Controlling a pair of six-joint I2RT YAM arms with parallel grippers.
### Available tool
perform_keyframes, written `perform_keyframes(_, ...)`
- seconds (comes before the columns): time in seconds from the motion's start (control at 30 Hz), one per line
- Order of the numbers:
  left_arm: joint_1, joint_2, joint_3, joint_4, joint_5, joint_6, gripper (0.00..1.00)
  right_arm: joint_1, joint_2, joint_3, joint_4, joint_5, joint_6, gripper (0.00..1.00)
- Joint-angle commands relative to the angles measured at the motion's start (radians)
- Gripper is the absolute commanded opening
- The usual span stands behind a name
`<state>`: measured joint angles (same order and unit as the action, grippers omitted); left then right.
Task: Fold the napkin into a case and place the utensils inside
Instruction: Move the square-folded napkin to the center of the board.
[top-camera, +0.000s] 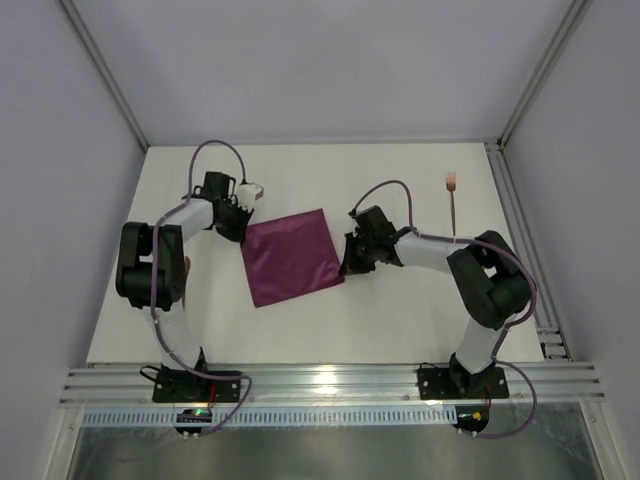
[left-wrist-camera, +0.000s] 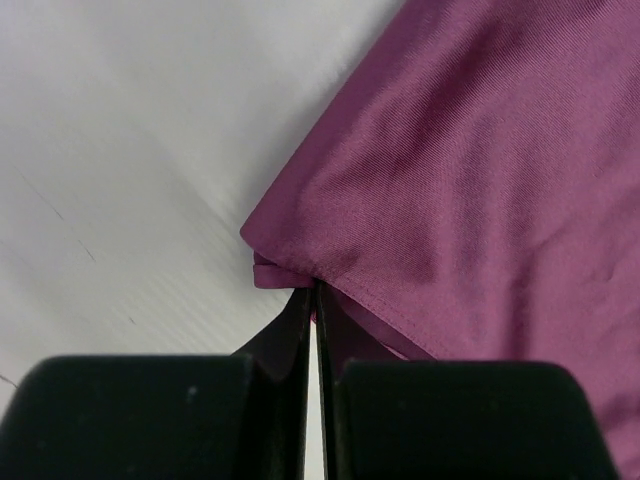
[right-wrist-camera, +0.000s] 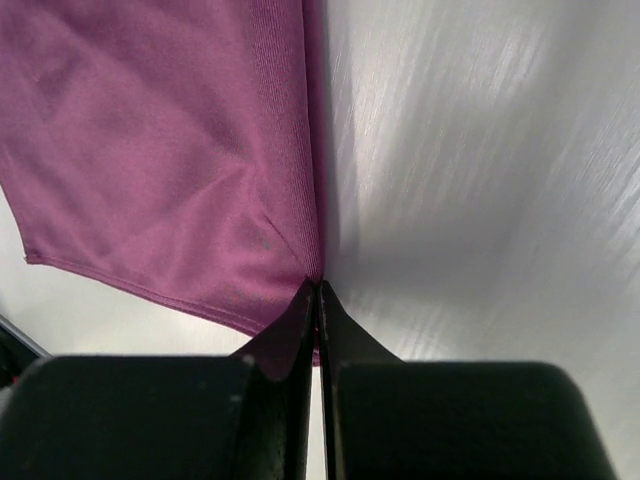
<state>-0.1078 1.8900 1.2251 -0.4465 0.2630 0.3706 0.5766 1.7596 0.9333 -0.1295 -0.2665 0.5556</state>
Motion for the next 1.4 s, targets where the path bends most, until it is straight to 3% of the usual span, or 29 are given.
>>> perform_keyframes(0.0,0.016,-0.098,-0.054,-0.076,0.015,0.007,0.00,-0.027,0.044,0.104,-0.120,-0.075,-0.155,0.04)
perform_keyframes(0.27,0.025,-0.216,-0.214,-0.147,0.028,0.017,0.00,-0.027,0.110,0.220,-0.236,-0.138,-0.284,0.04)
perform_keyframes(0.53,0.037,-0.302,-0.314,-0.202,0.035,0.053,0.00,-0.014,0.075,0.185,-0.231,-0.154,-0.312,0.06)
perform_keyframes(0.77,0.049,-0.364,-0.323,-0.234,0.027,0.063,0.33,-0.012,0.060,0.180,-0.226,-0.131,-0.310,0.15)
perform_keyframes(0.87,0.065,-0.405,-0.296,-0.288,0.025,0.079,0.42,-0.012,0.054,0.190,-0.231,-0.123,-0.313,0.21)
perform_keyframes(1.07,0.069,-0.448,-0.223,-0.370,0.054,0.108,0.47,-0.011,0.052,0.226,-0.265,-0.102,-0.330,0.27)
perform_keyframes(1.37,0.069,-0.289,-0.214,-0.181,-0.004,0.027,0.47,0.000,0.026,0.246,-0.294,-0.063,-0.322,0.33)
